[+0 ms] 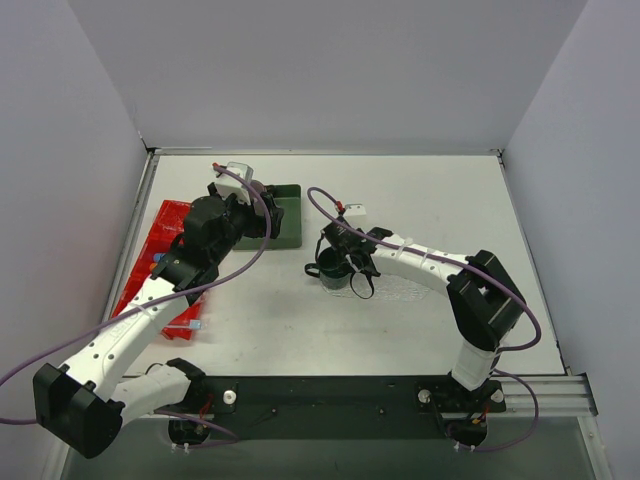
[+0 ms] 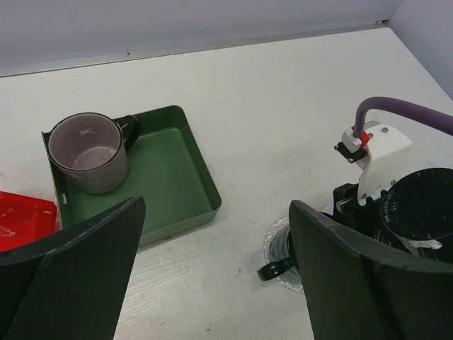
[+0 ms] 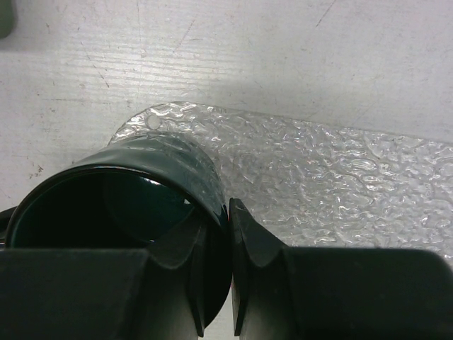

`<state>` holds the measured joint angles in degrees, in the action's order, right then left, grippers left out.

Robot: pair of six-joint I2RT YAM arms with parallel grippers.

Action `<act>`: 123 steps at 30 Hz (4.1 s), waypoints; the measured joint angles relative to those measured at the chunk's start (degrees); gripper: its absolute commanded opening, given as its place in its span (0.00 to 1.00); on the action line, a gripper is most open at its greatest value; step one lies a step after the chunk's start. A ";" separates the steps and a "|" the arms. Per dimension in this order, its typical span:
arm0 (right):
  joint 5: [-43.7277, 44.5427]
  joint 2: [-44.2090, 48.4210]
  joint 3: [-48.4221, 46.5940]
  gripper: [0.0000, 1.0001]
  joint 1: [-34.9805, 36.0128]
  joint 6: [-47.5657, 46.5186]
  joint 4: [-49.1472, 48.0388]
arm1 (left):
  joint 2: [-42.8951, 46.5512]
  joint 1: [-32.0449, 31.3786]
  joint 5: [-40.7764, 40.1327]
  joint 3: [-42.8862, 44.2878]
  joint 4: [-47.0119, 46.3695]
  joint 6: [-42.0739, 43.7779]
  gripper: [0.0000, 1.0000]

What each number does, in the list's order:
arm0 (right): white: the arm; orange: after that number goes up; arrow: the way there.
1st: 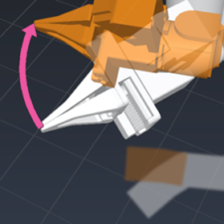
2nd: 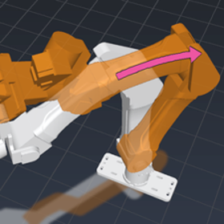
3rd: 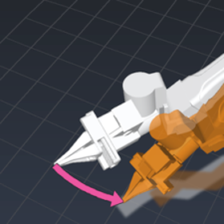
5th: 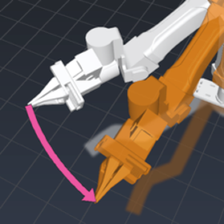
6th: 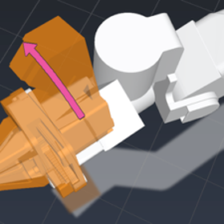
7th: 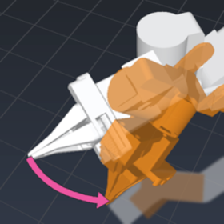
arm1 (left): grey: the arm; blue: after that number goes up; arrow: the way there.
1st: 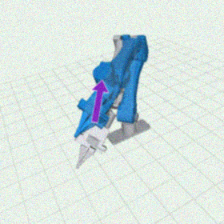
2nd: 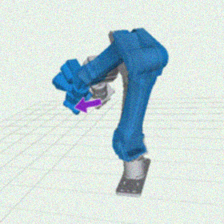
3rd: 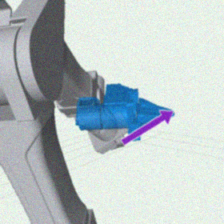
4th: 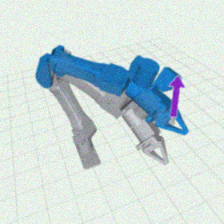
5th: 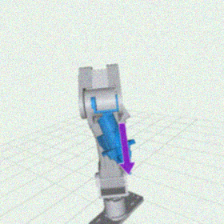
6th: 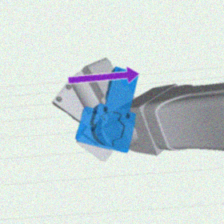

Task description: Prepare toiletry sets of a toothbrush and toothpaste on the tray

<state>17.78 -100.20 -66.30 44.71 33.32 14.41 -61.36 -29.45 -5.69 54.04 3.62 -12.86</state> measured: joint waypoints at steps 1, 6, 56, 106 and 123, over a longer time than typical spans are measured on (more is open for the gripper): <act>0.02 0.00 0.00 0.00 0.00 0.07 0.00 | -0.02 0.00 -0.02 0.00 0.00 0.00 0.93; 0.17 -0.20 0.00 0.01 0.00 0.22 0.00 | -0.09 0.00 -0.02 0.00 0.00 0.00 0.93; -2.14 18.25 2.03 0.54 0.44 -1.90 0.44 | -3.63 2.29 0.83 1.27 1.86 -3.23 0.91; 1.51 49.86 14.34 0.50 0.22 -2.08 7.76 | -24.00 41.20 1.99 1.36 5.97 -22.80 0.59; 1.49 48.70 14.34 0.50 0.22 -2.05 7.72 | -27.98 41.40 2.71 3.52 6.05 -21.40 0.56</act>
<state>19.27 -51.51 -51.96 44.93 31.27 22.13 -89.34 11.94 -2.98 57.56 9.67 -34.26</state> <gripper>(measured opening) 0.499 0.559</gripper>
